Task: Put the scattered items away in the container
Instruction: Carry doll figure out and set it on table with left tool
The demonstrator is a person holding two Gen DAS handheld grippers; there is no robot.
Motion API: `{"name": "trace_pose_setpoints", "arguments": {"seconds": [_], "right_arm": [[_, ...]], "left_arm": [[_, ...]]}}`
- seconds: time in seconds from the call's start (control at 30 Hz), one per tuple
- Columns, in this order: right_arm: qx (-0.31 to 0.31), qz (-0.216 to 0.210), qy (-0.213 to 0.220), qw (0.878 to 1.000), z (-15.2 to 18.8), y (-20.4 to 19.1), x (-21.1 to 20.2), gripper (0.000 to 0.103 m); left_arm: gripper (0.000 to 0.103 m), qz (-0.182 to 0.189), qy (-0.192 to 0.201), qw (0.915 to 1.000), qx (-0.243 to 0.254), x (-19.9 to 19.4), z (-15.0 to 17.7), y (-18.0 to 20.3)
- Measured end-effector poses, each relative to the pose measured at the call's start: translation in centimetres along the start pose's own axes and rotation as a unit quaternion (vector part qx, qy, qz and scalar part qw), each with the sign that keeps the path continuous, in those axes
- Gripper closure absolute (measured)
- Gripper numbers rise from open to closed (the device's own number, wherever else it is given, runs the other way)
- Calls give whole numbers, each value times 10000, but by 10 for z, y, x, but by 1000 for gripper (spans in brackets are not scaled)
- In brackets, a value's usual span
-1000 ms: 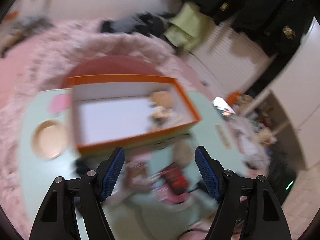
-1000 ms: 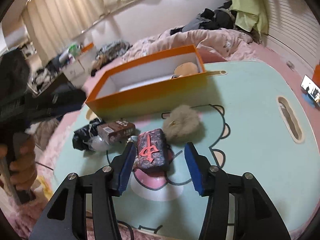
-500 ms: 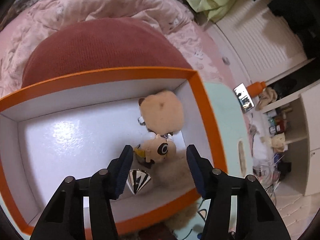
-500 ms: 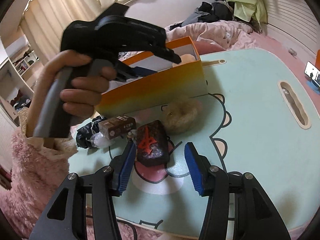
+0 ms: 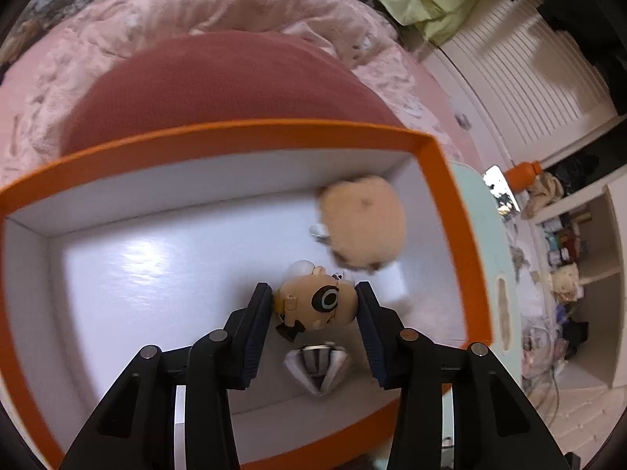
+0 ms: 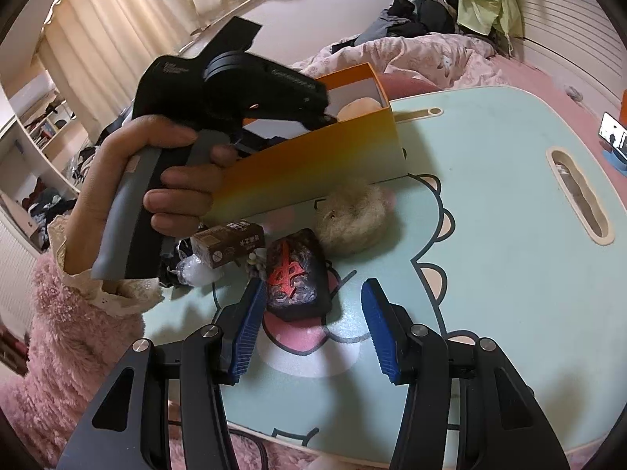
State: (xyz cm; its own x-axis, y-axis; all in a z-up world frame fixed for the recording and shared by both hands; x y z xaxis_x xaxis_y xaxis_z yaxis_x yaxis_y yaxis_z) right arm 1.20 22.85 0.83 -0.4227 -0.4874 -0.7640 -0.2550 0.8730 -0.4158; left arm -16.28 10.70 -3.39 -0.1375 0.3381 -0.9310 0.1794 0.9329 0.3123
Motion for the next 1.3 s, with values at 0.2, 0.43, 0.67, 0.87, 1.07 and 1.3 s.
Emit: {"name": "trace_pose_setpoints", "arguments": {"seconds": [0.2,0.43,0.67,0.87,1.07,1.3], "right_arm": [[-14,-24,-72,10000,1,-2,3,51],[21,-7,-46,10000,3,-2,1,51],[-3,19,-21,10000,2,-4,-1,51],[33,8,-5,10000,1,-2,-2,51],[24,-7,-31,10000,1,-4,-2,51],[12,4,-92,10000,1,-5,0,51]], "left_arm": [[62,-298,157,9992,200,-2,1,-10],[64,-283,189,9991,250,-9,0,-16],[64,122,777,9963,343,-67,12,-13],[64,545,951,9902,871,-110,69,-9],[64,677,929,9865,1168,-115,134,-19],[64,705,500,9887,1223,-72,177,-25]]}}
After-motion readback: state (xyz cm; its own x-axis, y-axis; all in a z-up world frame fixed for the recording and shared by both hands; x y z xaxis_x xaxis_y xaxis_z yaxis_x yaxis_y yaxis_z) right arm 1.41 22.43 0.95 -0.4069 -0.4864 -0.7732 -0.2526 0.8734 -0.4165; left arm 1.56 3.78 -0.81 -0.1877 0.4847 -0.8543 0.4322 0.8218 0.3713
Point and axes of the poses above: each gripper's, at about its wrist camera, not at the fingertips, and x roughly the way its jaws point, y to its right, z to its underside, the point moved 7 cm from there along x, roughly the way its jaws point, and after that the axes turned 8 degrees about -y, right-handed, at the moved point
